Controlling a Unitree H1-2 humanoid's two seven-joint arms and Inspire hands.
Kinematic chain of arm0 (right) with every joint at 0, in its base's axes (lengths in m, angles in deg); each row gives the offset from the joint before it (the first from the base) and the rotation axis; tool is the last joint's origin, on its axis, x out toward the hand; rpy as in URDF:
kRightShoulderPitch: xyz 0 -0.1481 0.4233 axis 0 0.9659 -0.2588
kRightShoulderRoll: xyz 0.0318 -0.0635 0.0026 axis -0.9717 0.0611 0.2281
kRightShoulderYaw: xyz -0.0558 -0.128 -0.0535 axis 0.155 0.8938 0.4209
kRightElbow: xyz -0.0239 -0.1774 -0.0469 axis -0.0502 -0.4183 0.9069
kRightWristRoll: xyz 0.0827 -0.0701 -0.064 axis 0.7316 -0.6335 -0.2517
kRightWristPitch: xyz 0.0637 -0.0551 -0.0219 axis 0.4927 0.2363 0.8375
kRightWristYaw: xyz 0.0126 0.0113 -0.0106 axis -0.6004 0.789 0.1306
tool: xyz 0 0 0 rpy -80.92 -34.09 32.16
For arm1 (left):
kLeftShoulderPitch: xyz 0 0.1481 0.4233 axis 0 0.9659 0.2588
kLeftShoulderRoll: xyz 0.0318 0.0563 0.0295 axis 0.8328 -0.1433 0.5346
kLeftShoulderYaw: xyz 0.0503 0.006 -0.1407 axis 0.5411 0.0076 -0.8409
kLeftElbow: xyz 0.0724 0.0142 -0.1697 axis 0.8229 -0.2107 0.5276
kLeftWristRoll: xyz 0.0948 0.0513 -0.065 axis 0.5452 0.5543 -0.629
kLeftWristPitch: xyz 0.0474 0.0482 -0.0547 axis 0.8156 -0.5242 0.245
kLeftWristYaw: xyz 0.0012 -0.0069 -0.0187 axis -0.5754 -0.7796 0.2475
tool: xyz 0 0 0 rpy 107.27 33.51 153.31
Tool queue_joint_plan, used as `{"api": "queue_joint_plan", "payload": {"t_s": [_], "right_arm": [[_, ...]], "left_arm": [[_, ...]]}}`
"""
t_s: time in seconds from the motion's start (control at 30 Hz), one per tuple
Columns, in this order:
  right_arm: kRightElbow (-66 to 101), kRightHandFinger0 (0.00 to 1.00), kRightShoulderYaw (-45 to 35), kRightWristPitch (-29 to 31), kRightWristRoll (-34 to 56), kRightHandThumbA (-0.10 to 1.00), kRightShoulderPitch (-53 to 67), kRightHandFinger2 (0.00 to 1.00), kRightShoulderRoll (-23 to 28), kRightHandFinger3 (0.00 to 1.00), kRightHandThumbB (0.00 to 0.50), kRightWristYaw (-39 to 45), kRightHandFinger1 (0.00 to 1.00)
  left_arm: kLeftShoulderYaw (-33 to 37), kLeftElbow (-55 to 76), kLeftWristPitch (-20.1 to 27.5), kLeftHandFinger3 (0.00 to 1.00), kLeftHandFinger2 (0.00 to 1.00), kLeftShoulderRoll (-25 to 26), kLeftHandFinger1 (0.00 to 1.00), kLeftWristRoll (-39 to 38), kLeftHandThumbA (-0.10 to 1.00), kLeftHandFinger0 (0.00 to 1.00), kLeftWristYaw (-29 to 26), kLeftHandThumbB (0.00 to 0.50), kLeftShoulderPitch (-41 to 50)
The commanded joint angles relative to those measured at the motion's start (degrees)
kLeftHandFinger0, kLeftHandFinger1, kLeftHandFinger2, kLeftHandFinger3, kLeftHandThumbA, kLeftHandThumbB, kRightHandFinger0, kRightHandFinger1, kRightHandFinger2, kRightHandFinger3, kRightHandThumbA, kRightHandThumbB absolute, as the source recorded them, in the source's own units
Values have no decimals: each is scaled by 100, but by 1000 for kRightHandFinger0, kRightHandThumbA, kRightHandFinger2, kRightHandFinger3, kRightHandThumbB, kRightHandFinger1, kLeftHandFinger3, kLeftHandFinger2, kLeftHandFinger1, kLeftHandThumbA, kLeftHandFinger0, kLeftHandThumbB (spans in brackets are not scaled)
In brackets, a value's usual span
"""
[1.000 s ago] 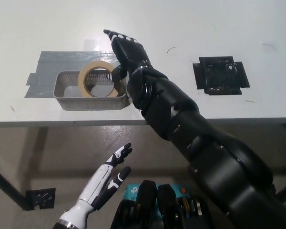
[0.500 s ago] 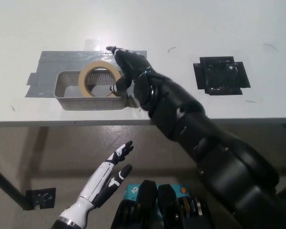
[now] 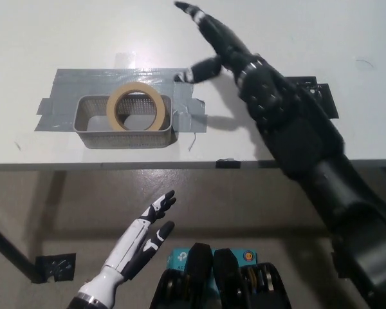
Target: The robot picks the tape placed on the black area with right hand and places it in the small grey container.
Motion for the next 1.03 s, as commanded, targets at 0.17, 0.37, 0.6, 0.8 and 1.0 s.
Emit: {"api": "queue_joint_plan", "payload": {"t_s": [0.17,0.37,0.6,0.8,1.0], "right_arm": [[6457,1000,-1982,-728,3015,962,3227,1000,1660,1000,321,958,1000],[5778,1000,-2050,137,3214,1000,4738,1000,1047,1000,180,639,1000],[5010,1000,-1596,604,2963,1000,5366,1000,407,1000,120,691,1000],[4387,1000,-1414,799,2686,968,5466,1000,355,1000,149,793,1000],[4220,1000,-1404,794,2769,955,5425,1000,390,1000,163,900,1000]], "left_arm": [[-423,-198,304,1000,1000,6,1000,-305,1000,1000,-278,203,-175],[-537,-437,416,1000,1000,30,1000,-316,1000,1000,-371,162,-130],[-636,-564,470,1000,1000,-75,1000,-265,1000,1000,-433,160,-5],[-780,-413,415,1000,1000,-124,1000,-151,1000,1000,-496,173,152],[-880,-373,449,1000,1000,-152,1000,-125,1000,1000,-527,167,131]]}}
